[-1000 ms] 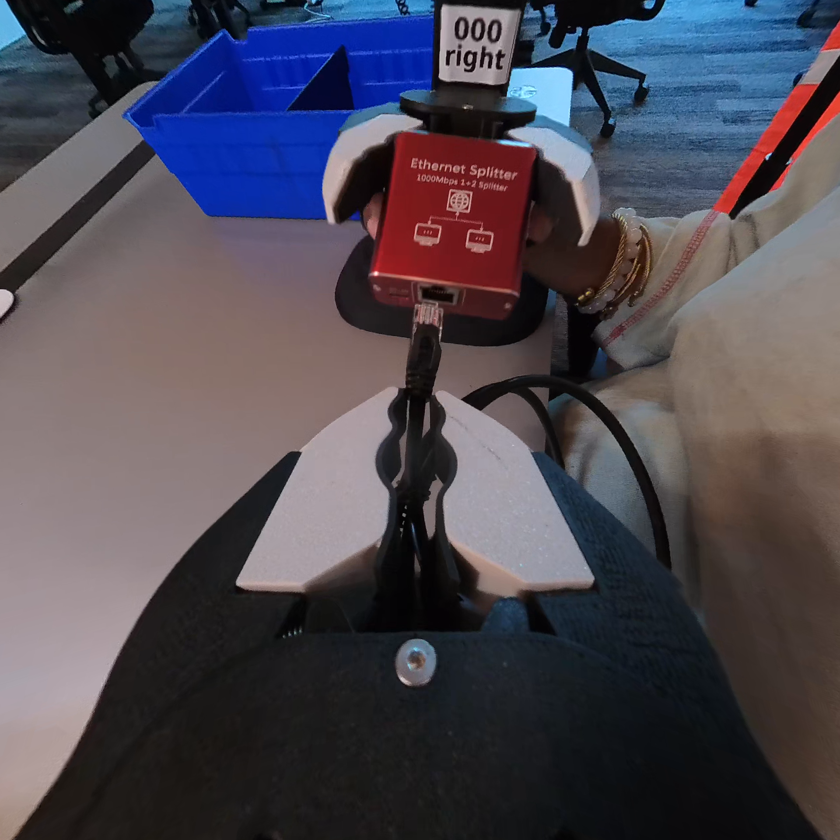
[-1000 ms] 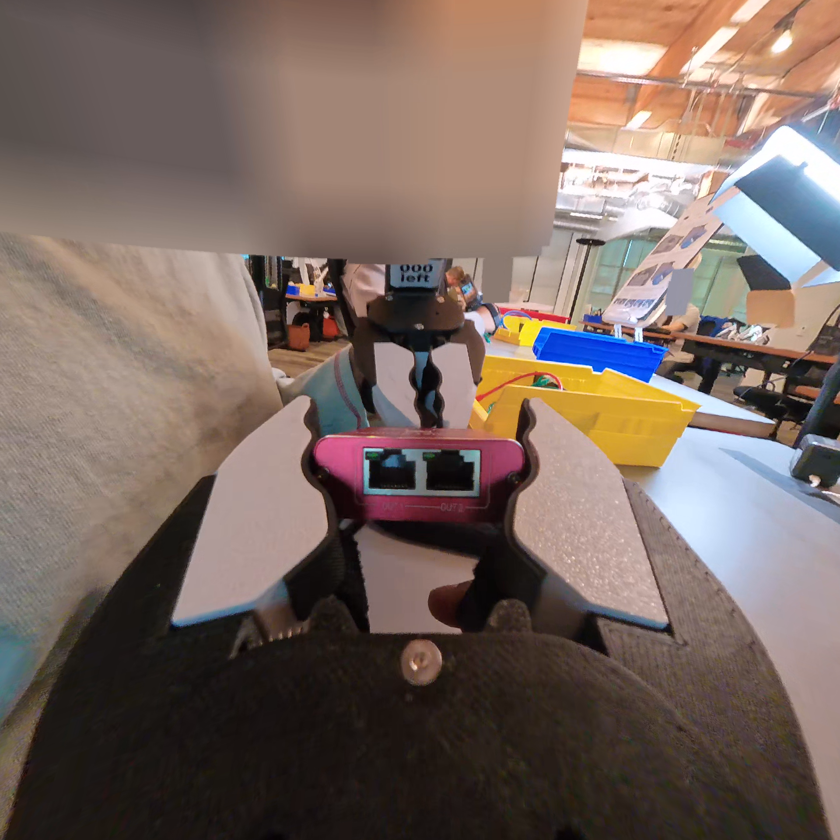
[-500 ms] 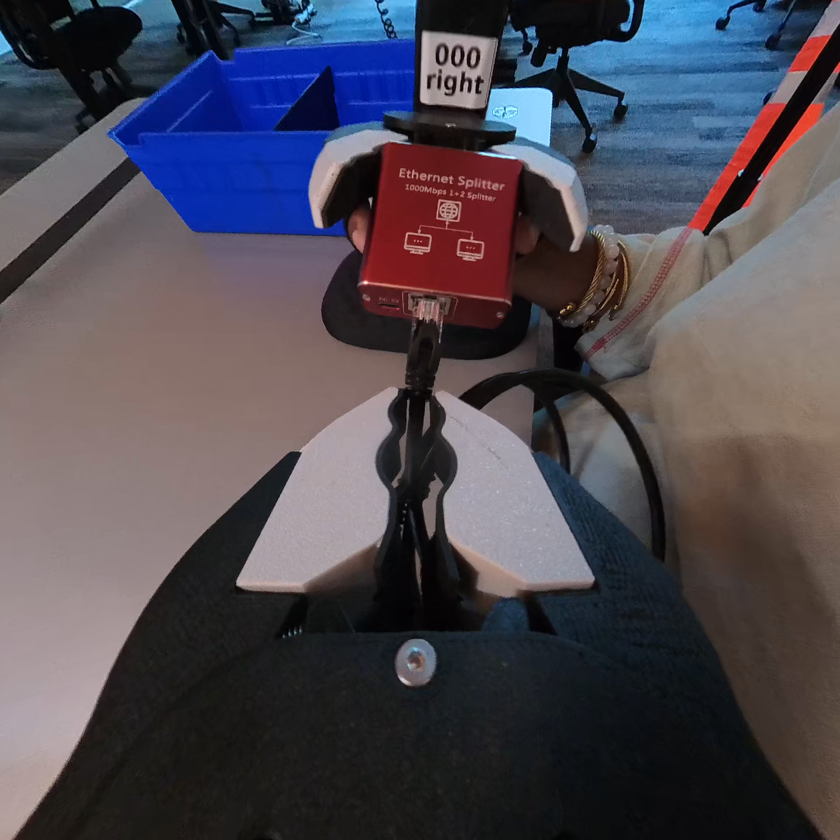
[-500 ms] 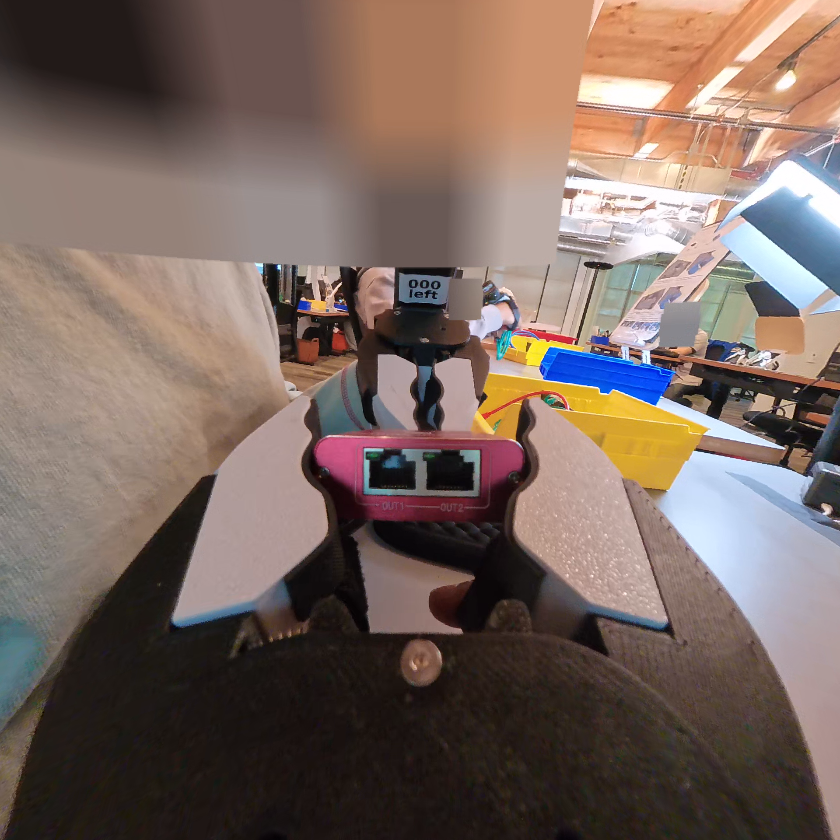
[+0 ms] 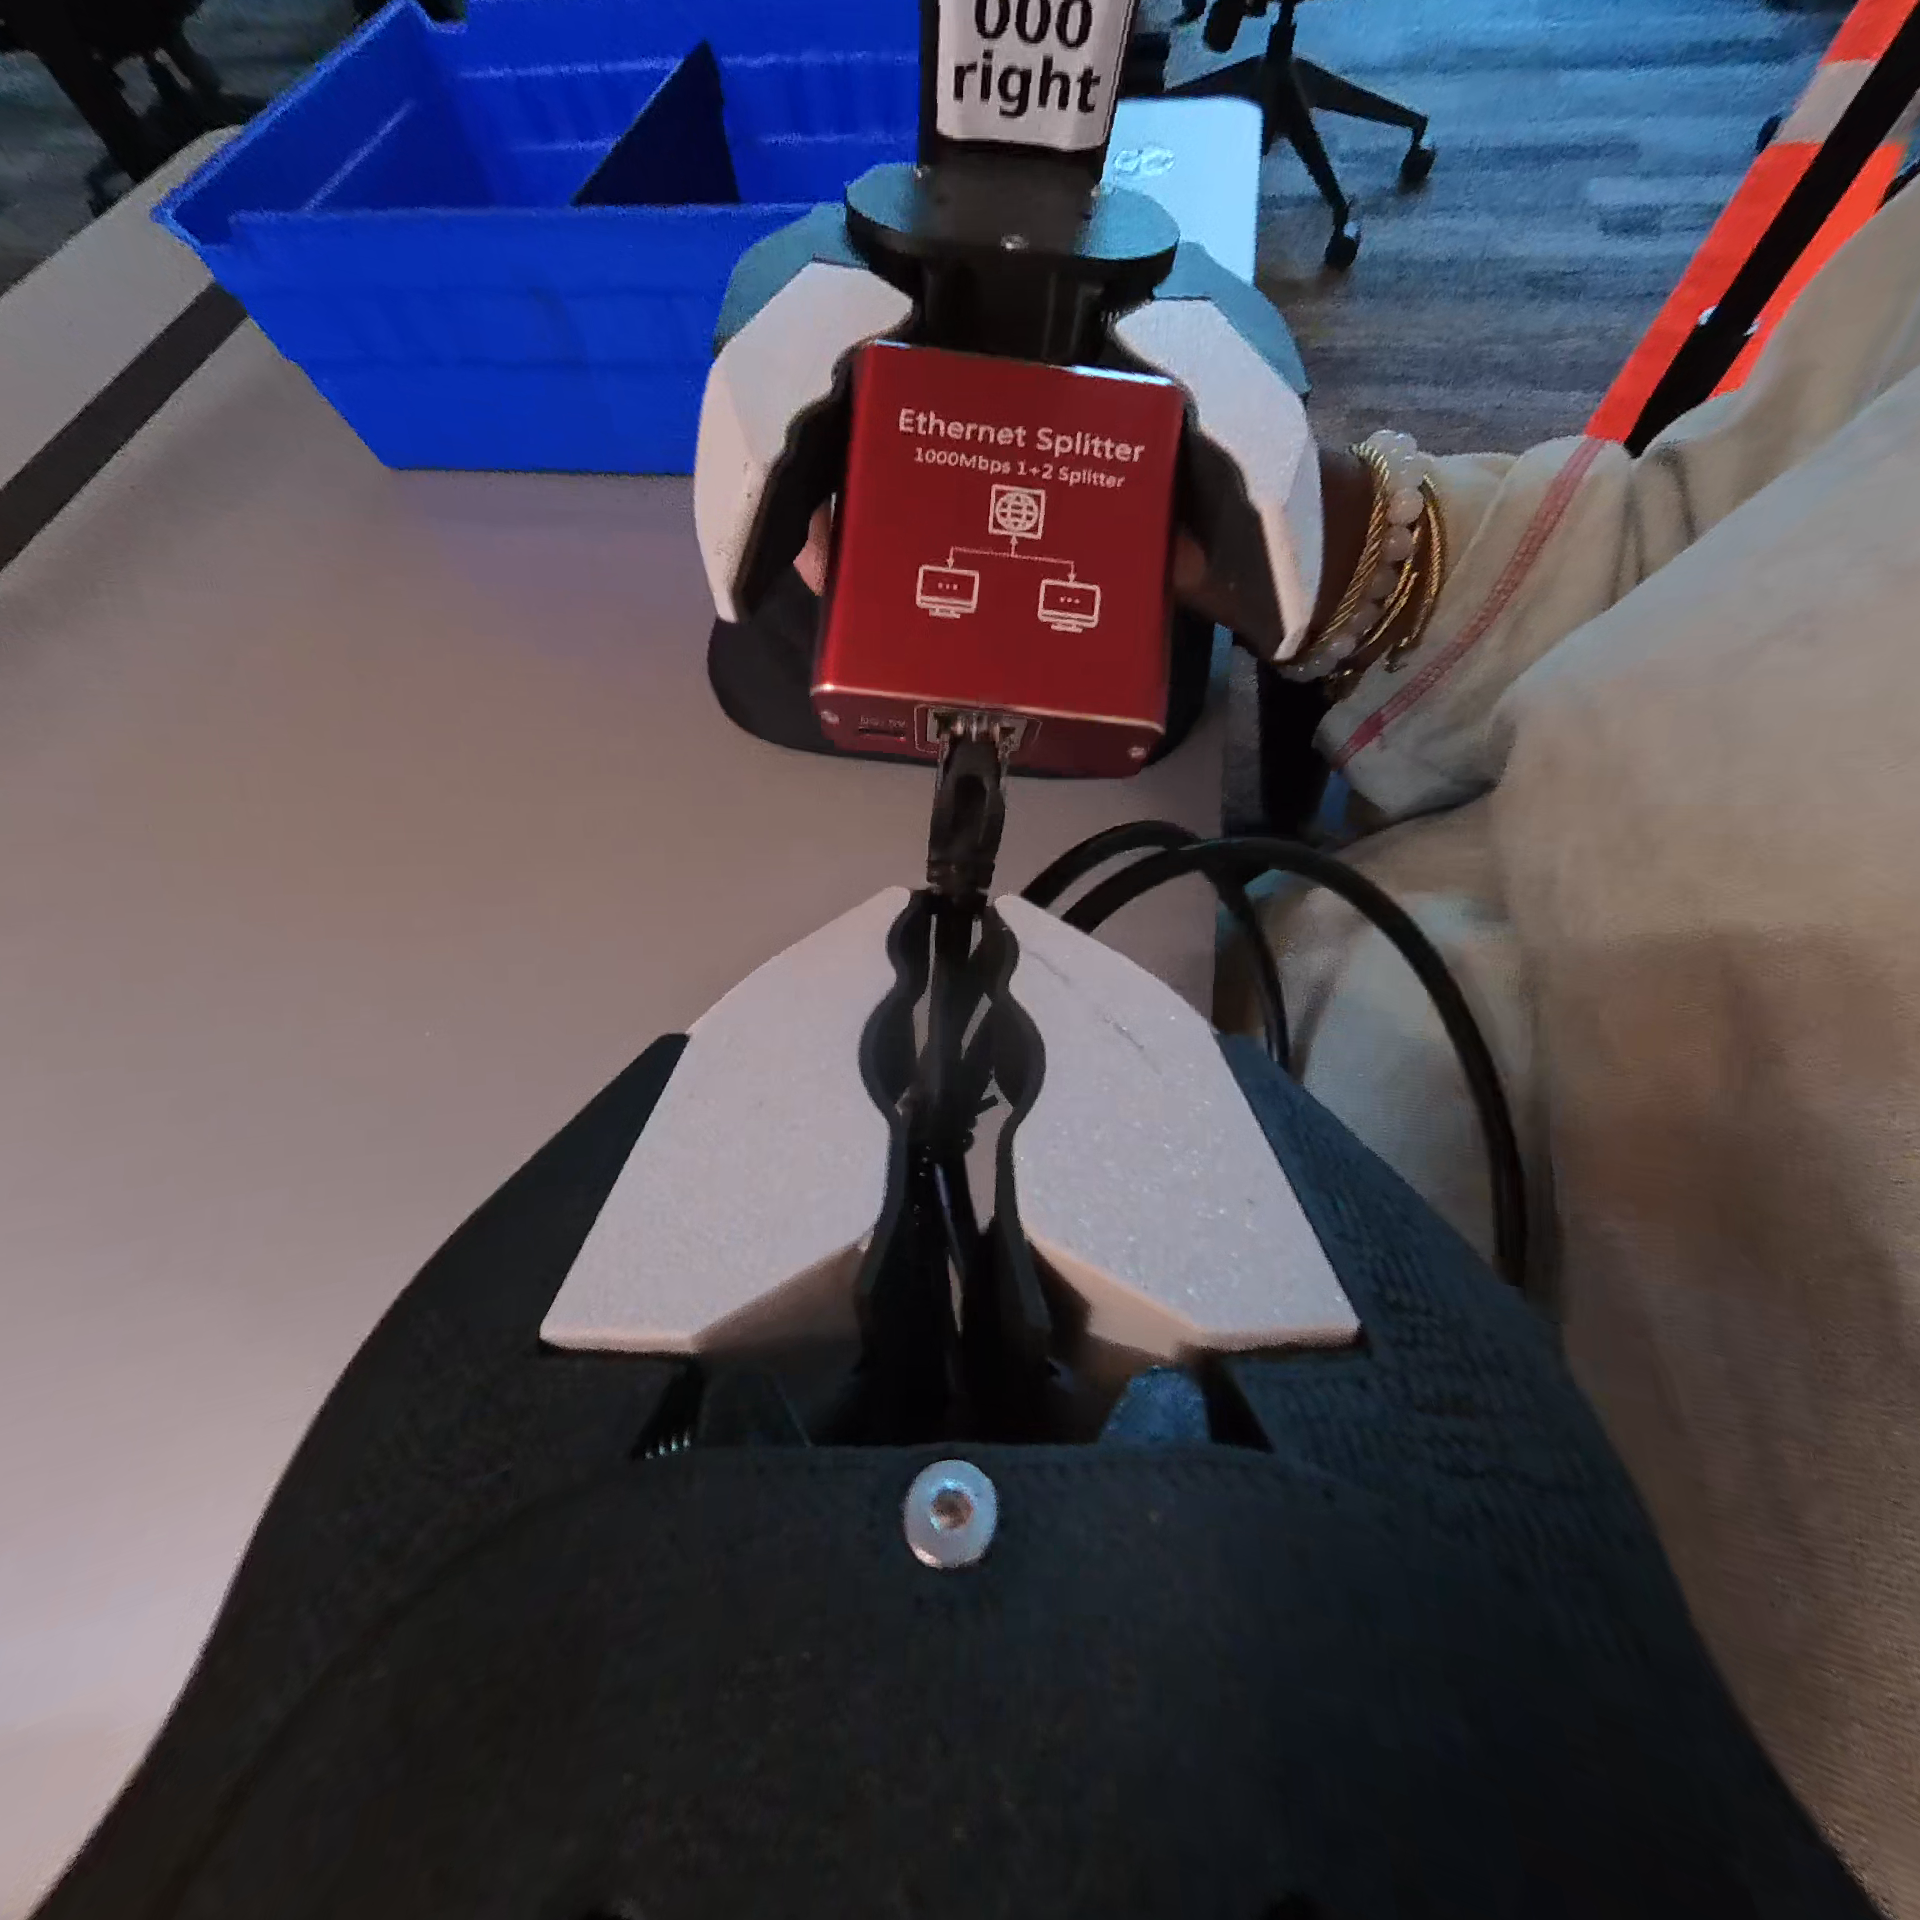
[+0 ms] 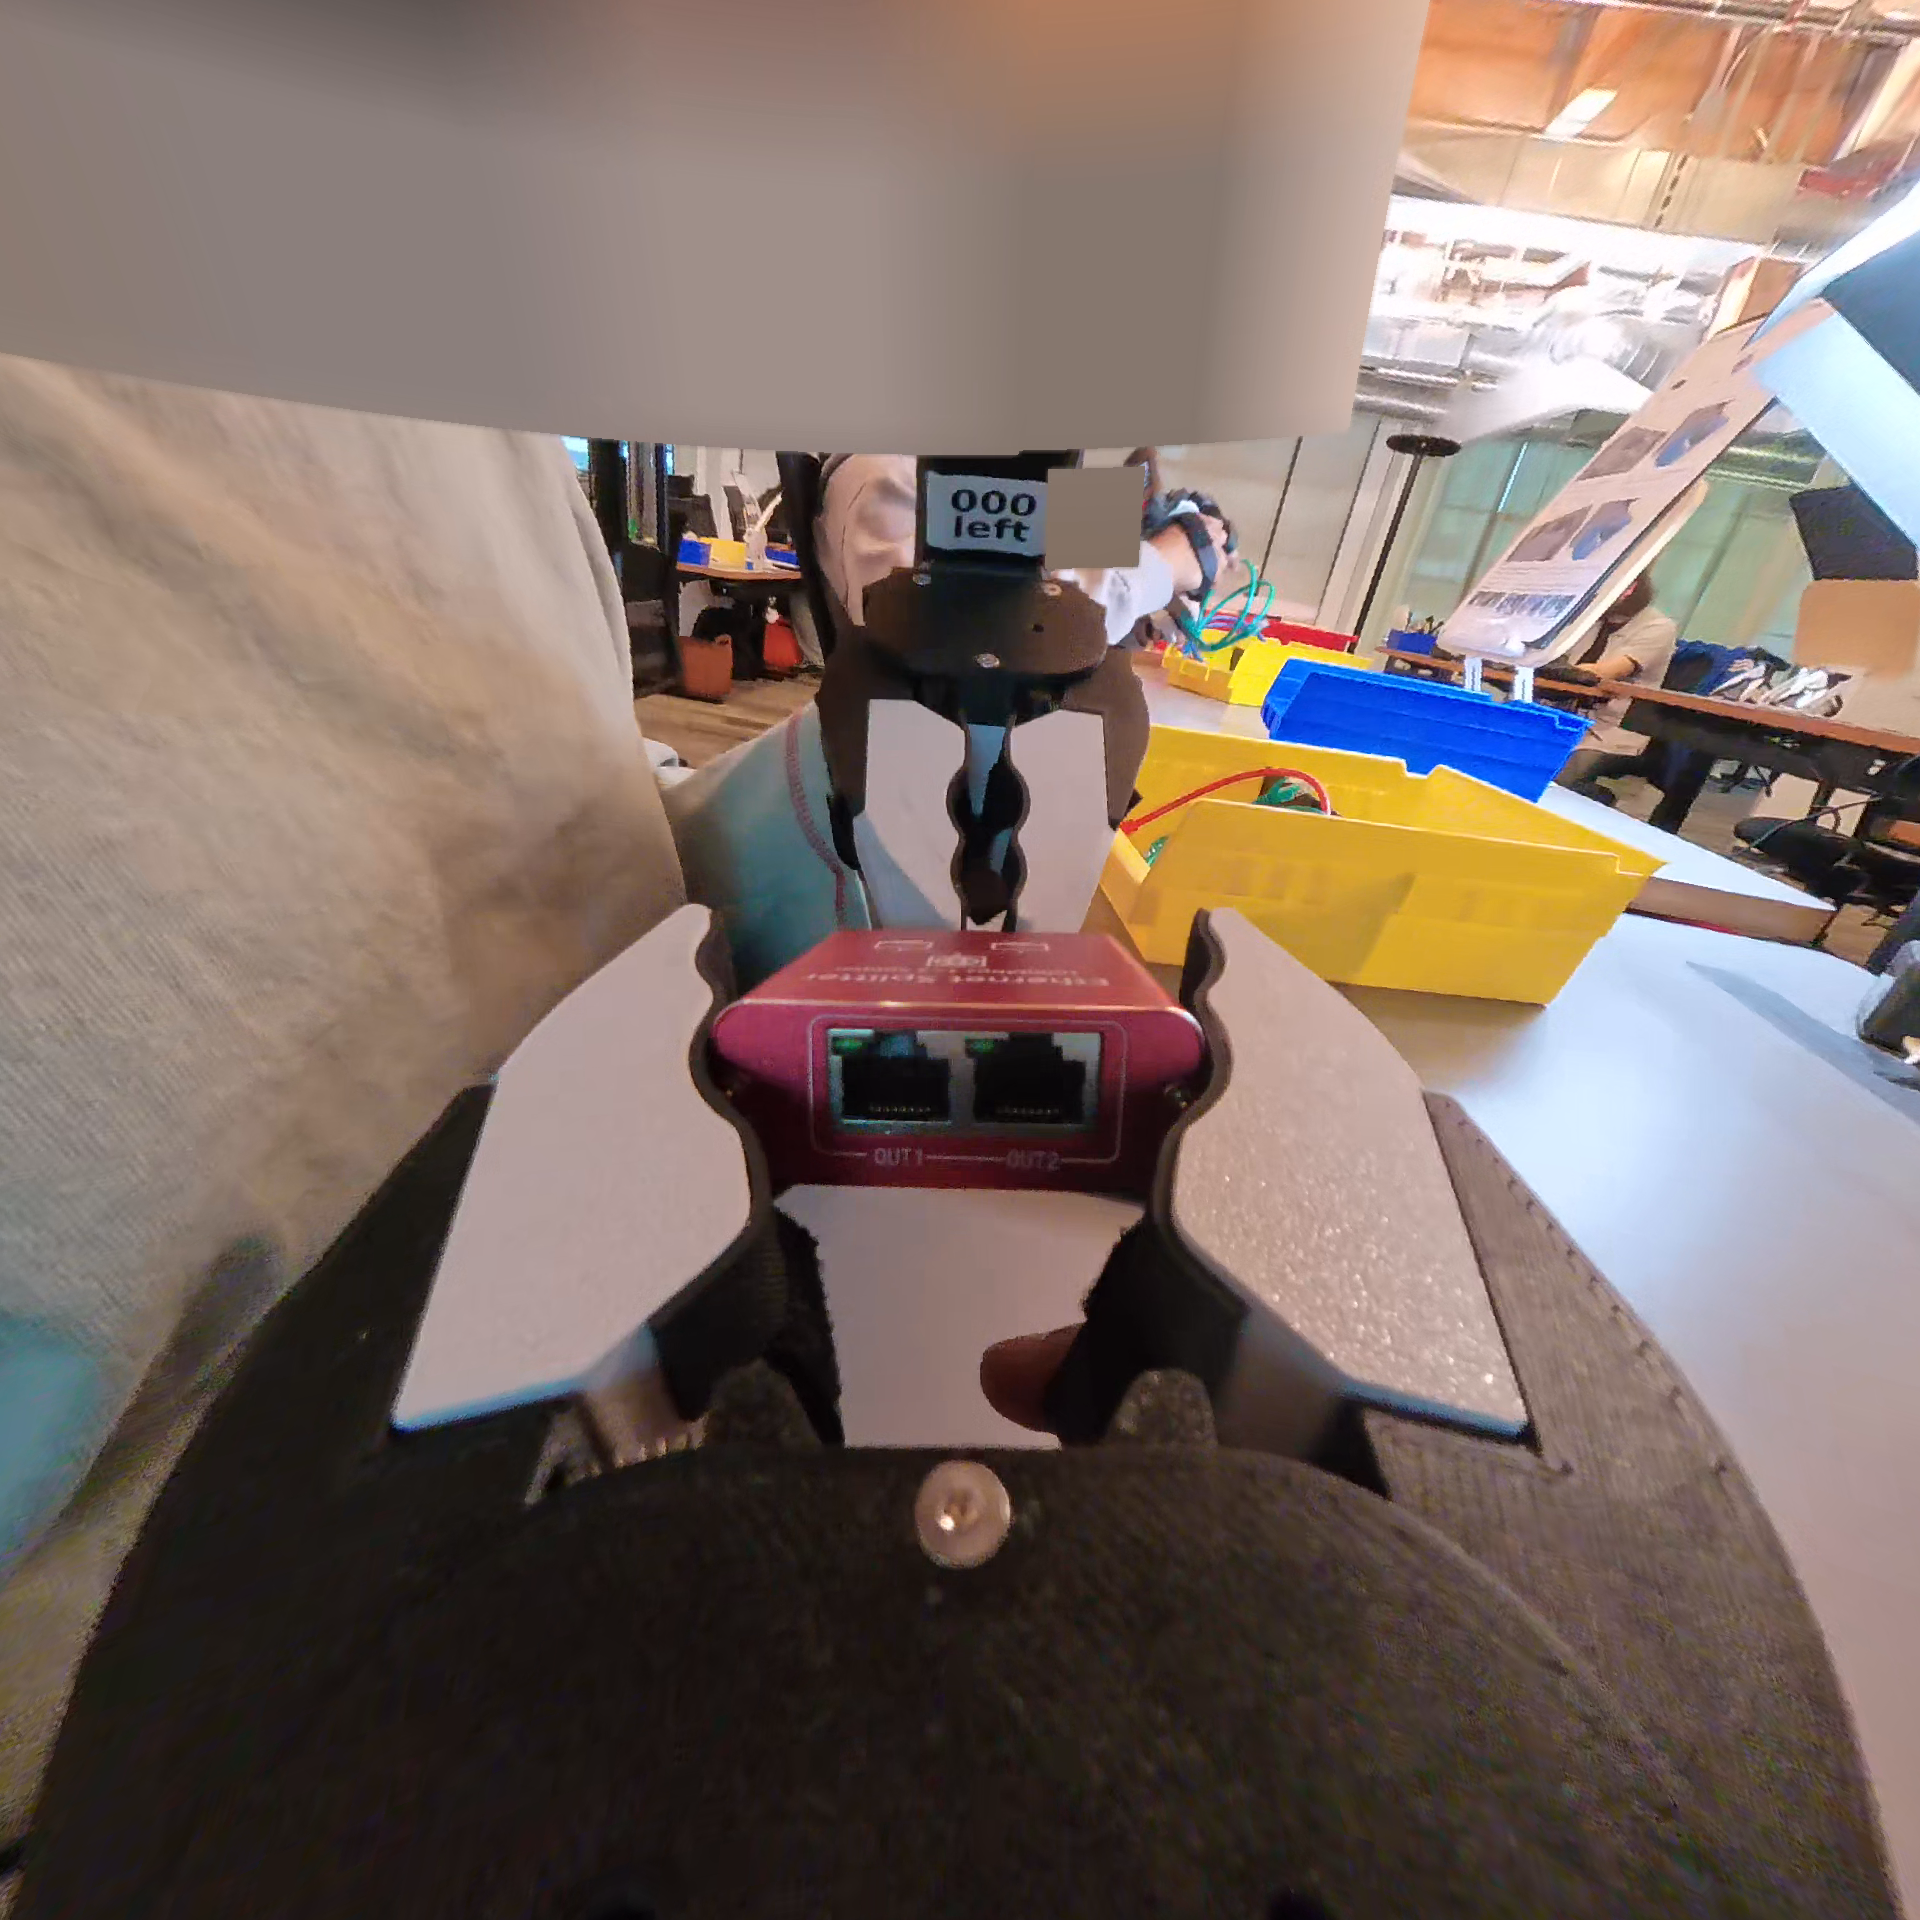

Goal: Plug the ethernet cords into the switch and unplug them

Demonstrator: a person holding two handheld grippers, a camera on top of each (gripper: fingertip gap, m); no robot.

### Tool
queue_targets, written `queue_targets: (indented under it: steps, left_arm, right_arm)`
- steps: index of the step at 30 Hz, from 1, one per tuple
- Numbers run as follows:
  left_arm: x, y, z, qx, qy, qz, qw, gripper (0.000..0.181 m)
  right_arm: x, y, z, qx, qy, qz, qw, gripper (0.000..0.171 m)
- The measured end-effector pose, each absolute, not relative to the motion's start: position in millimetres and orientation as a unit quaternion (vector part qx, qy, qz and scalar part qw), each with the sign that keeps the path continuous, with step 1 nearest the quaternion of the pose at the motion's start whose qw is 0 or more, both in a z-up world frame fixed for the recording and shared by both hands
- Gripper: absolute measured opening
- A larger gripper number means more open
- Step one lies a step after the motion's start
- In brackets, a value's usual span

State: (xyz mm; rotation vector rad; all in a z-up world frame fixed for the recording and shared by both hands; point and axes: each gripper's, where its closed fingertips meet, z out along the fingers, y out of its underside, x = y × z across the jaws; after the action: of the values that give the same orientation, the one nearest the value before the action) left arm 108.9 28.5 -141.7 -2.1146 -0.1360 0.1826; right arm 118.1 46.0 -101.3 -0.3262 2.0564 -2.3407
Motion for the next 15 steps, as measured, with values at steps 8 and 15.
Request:
queue_targets:
  steps: [8, 15]
  left_arm:
    - [106.6, 24.8, -142.9, -0.871, -0.049, 0.091, 0.481, 0.009]
    - [101.7, 23.8, -153.6, -0.883, -0.050, 0.110, 0.453, 0.008]
  right_arm:
    - [113.9, 41.9, -123.3, -0.089, 0.735, -0.673, -0.002, 0.085]
    - [109.9, 38.4, -134.8, -0.076, 0.774, -0.628, -0.016, 0.084]
